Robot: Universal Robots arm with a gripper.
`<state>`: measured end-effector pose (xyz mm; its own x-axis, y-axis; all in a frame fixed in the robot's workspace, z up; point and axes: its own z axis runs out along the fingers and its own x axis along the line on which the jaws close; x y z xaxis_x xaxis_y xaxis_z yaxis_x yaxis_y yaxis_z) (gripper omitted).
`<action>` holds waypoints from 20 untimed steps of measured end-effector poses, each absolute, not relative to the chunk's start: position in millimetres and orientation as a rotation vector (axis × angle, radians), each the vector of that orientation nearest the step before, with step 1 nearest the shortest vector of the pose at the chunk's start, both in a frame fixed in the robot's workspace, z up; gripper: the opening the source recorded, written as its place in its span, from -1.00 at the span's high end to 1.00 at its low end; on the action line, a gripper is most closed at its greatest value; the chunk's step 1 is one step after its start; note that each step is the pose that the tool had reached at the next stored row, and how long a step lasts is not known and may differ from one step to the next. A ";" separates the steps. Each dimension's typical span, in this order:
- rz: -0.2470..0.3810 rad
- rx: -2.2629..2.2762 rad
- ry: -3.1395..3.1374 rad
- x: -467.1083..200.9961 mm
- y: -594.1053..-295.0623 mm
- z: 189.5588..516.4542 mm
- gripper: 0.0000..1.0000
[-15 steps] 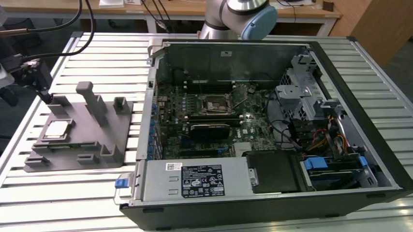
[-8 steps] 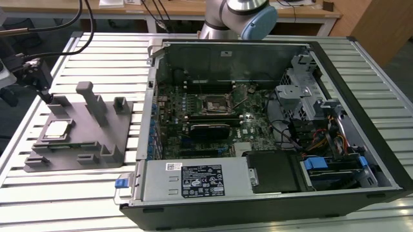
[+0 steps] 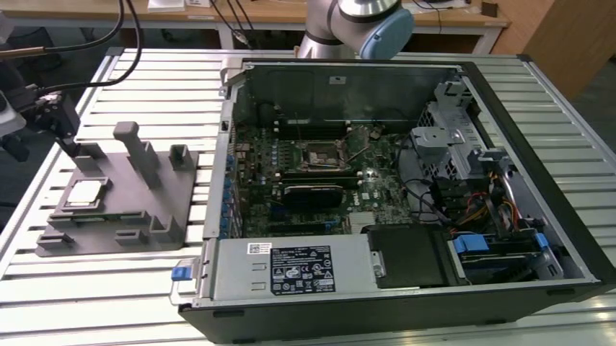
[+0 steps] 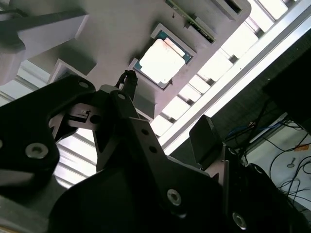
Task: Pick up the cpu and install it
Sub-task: 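Pick up the cpu and move it towards the insertion slot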
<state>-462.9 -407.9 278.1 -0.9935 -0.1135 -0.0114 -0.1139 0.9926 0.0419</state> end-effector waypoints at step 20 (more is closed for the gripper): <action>0.064 -0.095 3.130 -461.9 -407.8 269.0 -0.40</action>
